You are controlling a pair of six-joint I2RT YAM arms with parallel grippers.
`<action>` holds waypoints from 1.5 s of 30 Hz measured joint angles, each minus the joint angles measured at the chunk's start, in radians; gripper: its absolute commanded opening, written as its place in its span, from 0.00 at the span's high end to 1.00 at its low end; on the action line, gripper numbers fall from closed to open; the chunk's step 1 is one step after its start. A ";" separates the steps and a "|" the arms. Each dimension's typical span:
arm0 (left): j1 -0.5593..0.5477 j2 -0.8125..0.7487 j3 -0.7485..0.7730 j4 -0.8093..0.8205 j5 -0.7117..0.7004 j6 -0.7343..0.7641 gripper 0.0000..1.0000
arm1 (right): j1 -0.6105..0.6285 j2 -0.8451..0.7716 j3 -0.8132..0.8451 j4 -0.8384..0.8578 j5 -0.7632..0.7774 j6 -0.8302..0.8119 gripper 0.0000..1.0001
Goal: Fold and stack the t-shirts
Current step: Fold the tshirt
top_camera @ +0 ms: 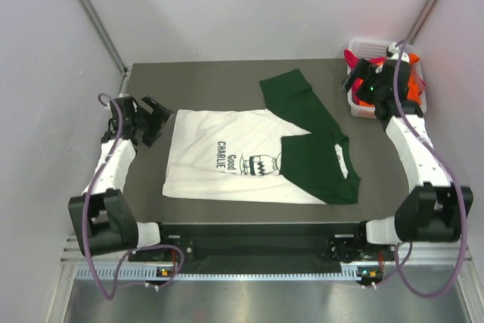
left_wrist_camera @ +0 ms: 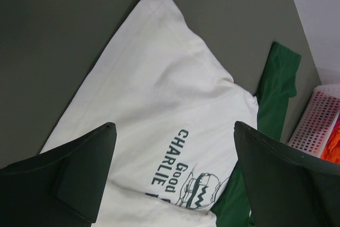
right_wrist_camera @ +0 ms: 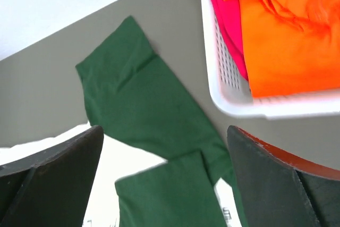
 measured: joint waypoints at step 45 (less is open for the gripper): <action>-0.029 0.750 0.497 0.059 0.028 0.154 0.19 | 0.153 1.241 1.095 -0.138 -0.093 -0.052 0.28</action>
